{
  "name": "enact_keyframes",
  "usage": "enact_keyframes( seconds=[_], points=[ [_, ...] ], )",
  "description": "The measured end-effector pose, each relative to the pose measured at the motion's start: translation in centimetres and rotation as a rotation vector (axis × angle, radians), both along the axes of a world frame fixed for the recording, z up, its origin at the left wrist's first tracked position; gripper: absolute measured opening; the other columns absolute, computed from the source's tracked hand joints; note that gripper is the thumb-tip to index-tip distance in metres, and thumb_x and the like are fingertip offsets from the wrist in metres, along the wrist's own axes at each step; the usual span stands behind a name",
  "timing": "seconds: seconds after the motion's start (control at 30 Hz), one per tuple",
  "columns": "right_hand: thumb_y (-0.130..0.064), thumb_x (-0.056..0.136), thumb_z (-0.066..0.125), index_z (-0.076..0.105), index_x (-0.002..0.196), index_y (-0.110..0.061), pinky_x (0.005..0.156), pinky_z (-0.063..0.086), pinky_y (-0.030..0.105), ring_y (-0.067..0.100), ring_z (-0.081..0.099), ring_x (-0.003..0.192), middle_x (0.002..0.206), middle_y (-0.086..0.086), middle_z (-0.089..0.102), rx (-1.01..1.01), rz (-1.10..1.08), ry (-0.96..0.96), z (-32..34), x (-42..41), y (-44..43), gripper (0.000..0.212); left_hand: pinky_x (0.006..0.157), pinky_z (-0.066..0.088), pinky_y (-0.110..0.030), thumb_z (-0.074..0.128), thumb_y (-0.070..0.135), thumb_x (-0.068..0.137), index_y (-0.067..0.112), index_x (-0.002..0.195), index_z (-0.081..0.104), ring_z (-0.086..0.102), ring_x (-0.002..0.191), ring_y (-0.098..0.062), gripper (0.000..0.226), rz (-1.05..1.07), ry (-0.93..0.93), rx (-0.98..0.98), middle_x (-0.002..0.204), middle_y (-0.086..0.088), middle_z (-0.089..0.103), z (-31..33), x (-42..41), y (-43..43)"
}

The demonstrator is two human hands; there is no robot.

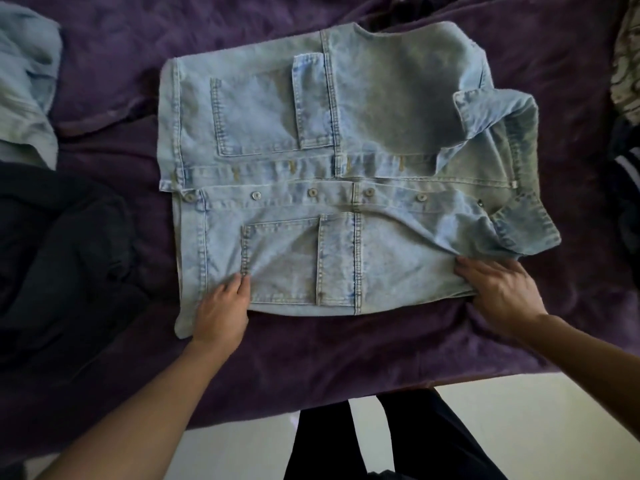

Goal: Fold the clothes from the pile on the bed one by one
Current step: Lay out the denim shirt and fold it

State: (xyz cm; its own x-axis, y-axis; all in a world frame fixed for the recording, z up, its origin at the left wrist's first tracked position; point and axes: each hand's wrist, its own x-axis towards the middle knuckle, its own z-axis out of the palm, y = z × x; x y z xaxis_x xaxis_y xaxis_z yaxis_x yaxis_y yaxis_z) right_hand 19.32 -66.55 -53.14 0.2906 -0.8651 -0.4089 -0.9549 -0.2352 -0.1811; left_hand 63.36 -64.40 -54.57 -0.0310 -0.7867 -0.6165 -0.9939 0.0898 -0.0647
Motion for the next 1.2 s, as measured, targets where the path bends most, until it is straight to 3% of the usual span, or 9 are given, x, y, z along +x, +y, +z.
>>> enact_keyframes(
  seconds=[0.17,0.27,0.47,0.6,0.7,0.8,0.97,1.07,1.2],
  points=[
    [-0.006,0.076,0.06,0.071,0.098,-0.023,0.068,0.048,0.036,0.031,0.068,0.086,0.079,0.003,0.071,0.238,-0.251,0.03,6.4,0.7,-6.4,0.03,0.07,0.049,-0.033,0.046,0.003,0.083,0.02,0.1,0.063,0.064,0.087,-0.02,0.03,-0.045,0.075,0.017,0.092,0.003,0.065,4.3,2.2,-3.5],
    [-0.005,0.08,0.056,0.071,0.095,-0.019,0.074,0.05,0.035,0.032,0.066,0.089,0.086,0.008,0.068,0.277,-0.219,0.072,9.8,0.8,-13.1,0.025,0.058,0.036,-0.03,0.057,0.009,0.078,0.021,0.091,0.065,0.063,0.076,-0.027,0.019,0.028,0.054,-0.13,0.079,-0.001,0.064,7.5,4.3,-8.3],
    [-0.006,0.082,0.068,0.073,0.101,-0.002,0.081,0.051,0.041,0.037,0.065,0.09,0.097,0.022,0.07,0.149,-0.084,0.188,13.5,1.6,-26.8,0.02,0.067,0.047,-0.043,0.063,0.015,0.078,0.016,0.086,0.063,0.061,0.085,-0.044,0.008,0.171,0.053,-0.446,0.088,-0.023,0.064,11.6,7.1,-19.4],
    [-0.032,0.095,0.057,0.067,0.118,-0.012,0.091,0.048,0.035,0.03,0.063,0.104,0.111,0.013,0.068,0.081,-0.154,0.262,12.4,2.2,-32.7,0.032,0.076,0.047,-0.049,0.058,0.014,0.083,0.011,0.092,0.063,0.058,0.094,-0.047,0.011,0.226,0.029,-0.52,0.098,-0.028,0.061,11.2,7.0,-26.7],
    [-0.005,0.087,0.065,0.065,0.113,0.009,0.09,0.039,0.052,0.051,0.053,0.11,0.113,0.038,0.058,-0.054,-0.189,0.197,9.4,1.7,-35.2,0.03,0.092,0.043,-0.053,0.054,0.014,0.089,0.012,0.113,0.06,0.05,0.112,-0.046,0.025,0.351,0.014,-0.578,0.118,-0.026,0.056,9.7,6.3,-31.5],
    [-0.01,0.082,0.062,0.064,0.111,0.001,0.077,0.029,0.047,0.044,0.054,0.105,0.114,0.035,0.057,-0.345,-0.302,0.175,8.4,3.1,-36.1,0.031,0.104,0.033,-0.053,0.059,0.022,0.088,0.015,0.128,0.049,0.039,0.125,-0.044,0.041,0.452,0.039,-0.636,0.134,-0.021,0.044,7.3,5.1,-33.3],
    [-0.022,0.081,0.062,0.068,0.107,-0.01,0.078,0.044,0.048,0.041,0.055,0.101,0.109,0.019,0.064,-0.464,0.049,-0.078,5.6,7.4,-26.2,0.029,0.097,0.037,-0.048,0.065,0.04,0.079,0.018,0.129,0.05,0.044,0.118,-0.035,0.056,0.031,0.206,-0.401,0.128,-0.013,0.05,2.7,1.3,-25.2],
    [-0.026,0.071,0.076,0.052,0.136,-0.008,0.1,0.037,0.05,0.037,0.044,0.129,0.14,0.017,0.05,-0.206,0.267,0.126,0.9,6.6,-20.3,0.072,0.108,0.027,-0.047,0.069,0.048,0.073,0.025,0.148,0.023,0.025,0.137,-0.027,0.09,-0.211,0.01,-0.229,0.148,-0.008,0.028,-0.4,1.3,-20.4],
    [-0.032,0.063,0.082,0.026,0.15,-0.005,0.112,0.015,0.056,0.034,0.018,0.146,0.157,0.017,0.023,-0.103,0.113,0.343,-2.8,4.3,-20.7,0.107,0.114,0.018,-0.05,0.068,0.028,0.081,0.024,0.152,0.008,0.009,0.145,-0.029,0.093,-0.124,-0.144,-0.252,0.156,-0.012,0.012,-3.4,2.7,-21.1]
  ],
)
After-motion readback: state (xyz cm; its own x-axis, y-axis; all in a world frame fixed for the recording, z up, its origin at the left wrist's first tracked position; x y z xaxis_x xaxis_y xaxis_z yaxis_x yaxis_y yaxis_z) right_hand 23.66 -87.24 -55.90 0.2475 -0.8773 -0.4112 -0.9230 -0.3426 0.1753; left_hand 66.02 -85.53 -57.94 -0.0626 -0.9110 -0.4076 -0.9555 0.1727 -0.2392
